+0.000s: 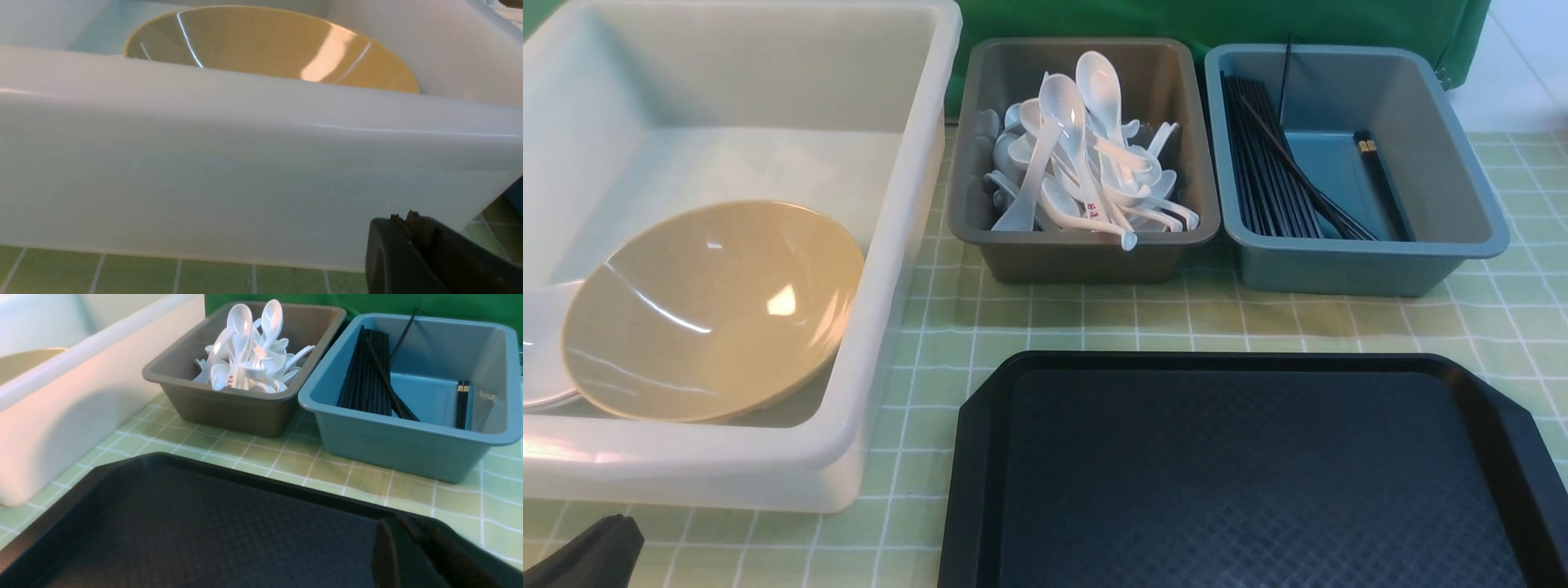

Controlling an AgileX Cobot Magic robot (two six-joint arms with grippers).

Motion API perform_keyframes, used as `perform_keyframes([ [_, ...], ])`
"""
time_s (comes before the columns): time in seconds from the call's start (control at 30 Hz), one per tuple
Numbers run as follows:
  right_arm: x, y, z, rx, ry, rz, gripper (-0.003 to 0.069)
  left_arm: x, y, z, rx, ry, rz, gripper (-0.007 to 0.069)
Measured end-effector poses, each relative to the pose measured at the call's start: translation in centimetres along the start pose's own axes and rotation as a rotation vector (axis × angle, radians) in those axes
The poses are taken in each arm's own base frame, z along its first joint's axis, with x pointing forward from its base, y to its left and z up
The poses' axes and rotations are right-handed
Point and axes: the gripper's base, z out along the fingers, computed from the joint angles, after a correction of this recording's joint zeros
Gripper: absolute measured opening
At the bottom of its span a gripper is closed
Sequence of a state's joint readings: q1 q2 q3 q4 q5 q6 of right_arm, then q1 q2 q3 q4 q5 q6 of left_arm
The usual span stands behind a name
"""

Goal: On green table put chopsticks spoon bowls plates into blue grey white boxes.

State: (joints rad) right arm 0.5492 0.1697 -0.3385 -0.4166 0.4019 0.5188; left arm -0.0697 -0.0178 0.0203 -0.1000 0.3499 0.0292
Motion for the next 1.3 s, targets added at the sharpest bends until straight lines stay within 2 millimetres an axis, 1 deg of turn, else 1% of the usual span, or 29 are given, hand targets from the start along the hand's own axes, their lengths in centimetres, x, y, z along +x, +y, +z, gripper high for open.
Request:
perform_keyframes([
  [0.33,0.0,0.0,0.0,0.0,-0.001,0.0,0.0067,0.0,0.0,0.0,0.0,0.0,-0.001,-0.0001],
  [0.5,0.3,-0.3,-0.7,0.024,-0.044,0.015,0.0072,0.0,0.0,0.0,0.0,-0.001,-0.001,-0.0001],
  [0.67,1.1,-1.5,-1.6,0.246,-0.116,0.07,0.0078,0.0,0.0,0.0,0.0,0.0,-0.001,-0.0001],
  [0.77,1.8,-2.1,-2.2,0.417,-0.159,0.106,0.0082,0.0,0.0,0.0,0.0,0.0,-0.001,-0.0001],
  [0.9,2.4,-2.6,-2.5,0.567,-0.163,0.139,0.0088,0.0,0.0,0.0,0.0,0.0,-0.001,-0.0001],
  [1.07,2.9,-2.8,-2.4,0.61,-0.141,0.153,0.009,0.0,0.0,0.0,0.0,0.0,-0.001,-0.0001],
  [1.17,3.6,-3.0,-2.1,0.615,-0.111,0.153,0.009,0.0,0.0,0.0,0.0,0.0,-0.001,-0.0001],
  [1.3,5.4,-3.4,-1.2,0.621,-0.041,0.134,0.0092,0.0,0.0,0.0,0.0,0.0,0.003,-0.0001],
])
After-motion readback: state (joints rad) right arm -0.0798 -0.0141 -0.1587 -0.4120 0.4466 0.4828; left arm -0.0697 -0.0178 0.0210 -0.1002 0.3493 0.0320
